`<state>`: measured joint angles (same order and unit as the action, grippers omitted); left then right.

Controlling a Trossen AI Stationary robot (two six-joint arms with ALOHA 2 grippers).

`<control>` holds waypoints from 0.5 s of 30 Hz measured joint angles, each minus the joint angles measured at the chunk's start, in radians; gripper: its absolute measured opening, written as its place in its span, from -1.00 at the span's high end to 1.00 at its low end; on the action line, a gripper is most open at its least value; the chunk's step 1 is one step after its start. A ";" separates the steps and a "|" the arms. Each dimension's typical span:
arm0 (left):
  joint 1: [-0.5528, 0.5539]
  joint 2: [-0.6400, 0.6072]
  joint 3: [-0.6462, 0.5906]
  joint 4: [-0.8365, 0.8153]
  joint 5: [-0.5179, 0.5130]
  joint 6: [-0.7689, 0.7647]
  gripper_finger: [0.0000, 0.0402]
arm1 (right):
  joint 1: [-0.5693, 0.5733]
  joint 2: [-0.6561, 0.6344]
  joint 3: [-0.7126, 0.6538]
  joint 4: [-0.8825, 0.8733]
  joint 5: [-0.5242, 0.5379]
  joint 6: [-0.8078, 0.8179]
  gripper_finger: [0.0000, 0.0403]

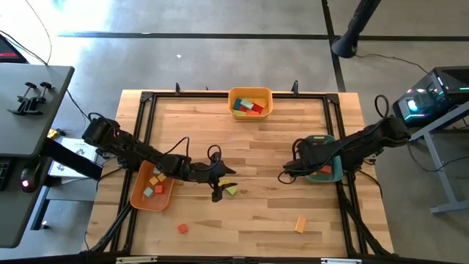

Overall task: Sort blocks by size
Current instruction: Put the green thin rectangular block into the yellow bin

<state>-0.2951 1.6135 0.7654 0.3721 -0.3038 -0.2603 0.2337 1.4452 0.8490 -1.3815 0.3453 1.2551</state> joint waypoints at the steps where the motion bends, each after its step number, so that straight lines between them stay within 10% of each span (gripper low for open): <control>1: 0.000 0.000 0.000 0.000 0.000 0.000 -0.03 | 0.011 0.000 0.016 -0.029 0.010 0.010 0.78; 15: 0.000 0.000 0.000 -0.088 0.023 0.121 -0.03 | 0.309 0.000 0.119 0.023 0.324 0.090 0.78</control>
<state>-0.2951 1.6131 0.7654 0.2841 -0.2807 -0.1396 0.5431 1.4448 0.9676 -1.3590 0.6692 1.3453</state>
